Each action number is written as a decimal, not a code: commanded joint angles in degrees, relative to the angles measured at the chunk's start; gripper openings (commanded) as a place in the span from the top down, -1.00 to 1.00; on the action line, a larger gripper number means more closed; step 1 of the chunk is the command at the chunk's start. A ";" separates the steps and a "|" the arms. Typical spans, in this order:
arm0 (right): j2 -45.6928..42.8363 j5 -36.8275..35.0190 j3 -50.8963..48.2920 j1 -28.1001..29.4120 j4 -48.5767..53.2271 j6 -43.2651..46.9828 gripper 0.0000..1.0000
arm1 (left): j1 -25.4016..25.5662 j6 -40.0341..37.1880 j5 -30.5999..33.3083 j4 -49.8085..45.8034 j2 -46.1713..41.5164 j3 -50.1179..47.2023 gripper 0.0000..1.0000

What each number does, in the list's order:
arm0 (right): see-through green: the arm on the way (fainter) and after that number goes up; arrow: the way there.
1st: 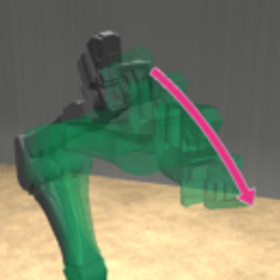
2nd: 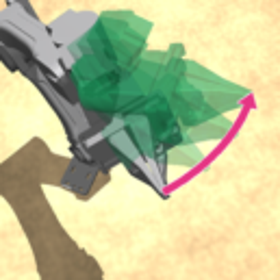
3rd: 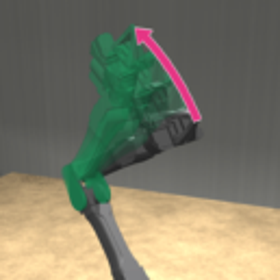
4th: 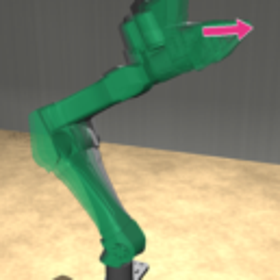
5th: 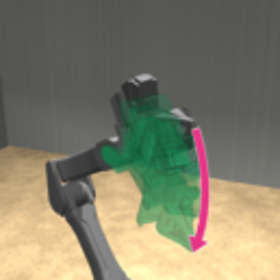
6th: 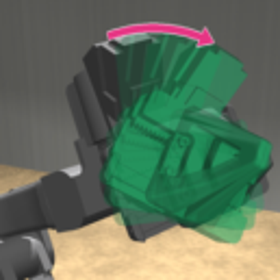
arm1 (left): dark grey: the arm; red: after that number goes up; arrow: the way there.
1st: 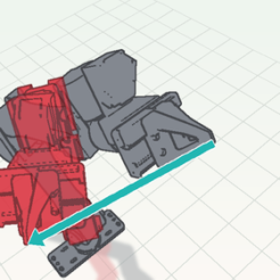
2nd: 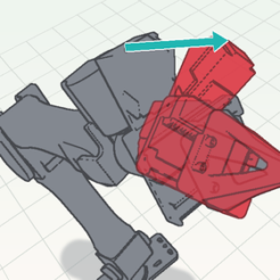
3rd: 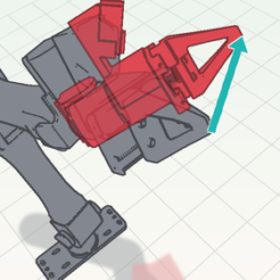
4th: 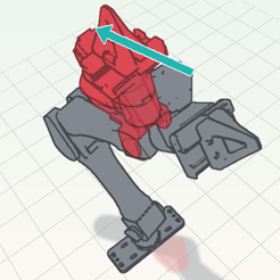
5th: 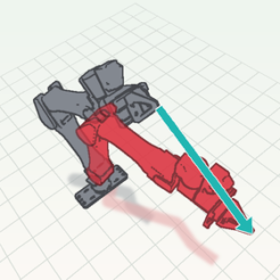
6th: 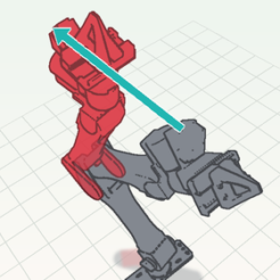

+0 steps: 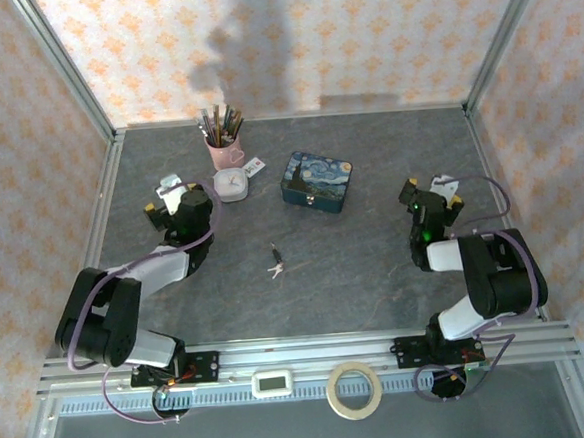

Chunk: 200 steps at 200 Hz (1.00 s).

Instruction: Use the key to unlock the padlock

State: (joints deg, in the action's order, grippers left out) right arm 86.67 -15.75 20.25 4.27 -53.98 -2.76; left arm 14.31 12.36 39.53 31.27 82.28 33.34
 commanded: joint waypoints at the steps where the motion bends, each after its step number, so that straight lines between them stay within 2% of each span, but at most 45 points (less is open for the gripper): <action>1: -1.03 5.61 -6.49 -0.87 -14.15 2.18 -1.00 | -2.08 -4.49 1.90 5.26 1.78 0.31 -0.95; 13: 2.11 3.77 -10.09 -0.96 -25.90 2.32 -1.00 | -3.18 -4.06 0.37 4.74 2.24 0.24 -0.94; 27: -0.59 3.80 -7.92 -0.93 -16.53 1.32 -0.99 | -3.60 -4.78 0.76 6.81 2.74 -1.57 -0.94; 39: 1.22 3.61 -9.22 -0.68 -22.47 2.41 -0.99 | -4.01 -4.89 -0.16 11.47 3.04 -4.95 -0.95; 53: -0.21 3.18 -8.14 -0.58 -17.83 1.93 -0.99 | -5.14 -6.18 -3.34 18.76 3.40 -8.87 -0.95; 63: 0.50 3.22 -8.79 -0.50 -20.58 2.29 -1.00 | -5.61 -7.64 -7.02 19.35 2.19 -10.00 -0.95; 79: 0.10 3.22 -8.46 -0.52 -19.32 2.13 -0.99 | -7.12 -12.49 -14.10 35.38 1.86 -17.09 -0.96; 87: 0.34 3.18 -8.62 -0.52 -19.73 2.31 -1.00 | -9.58 -10.81 -19.88 39.05 2.39 -19.43 -0.96; 103: 0.25 3.18 -8.56 -0.50 -19.70 2.25 -1.00 | -13.69 -8.15 -25.48 50.28 6.10 -23.27 -0.96; 116: 0.05 3.27 -8.42 -0.49 -19.09 2.15 -0.99 | -13.78 -8.13 -26.74 46.45 5.37 -22.46 -0.95; 200: 0.25 3.75 -8.12 -0.49 -18.64 2.29 -1.00 | -13.69 -8.52 -26.90 47.65 5.69 -22.71 -0.95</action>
State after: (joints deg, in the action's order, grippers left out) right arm 87.37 -12.32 11.22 3.70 -71.02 -1.37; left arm 0.64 4.19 13.85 75.81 88.01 10.35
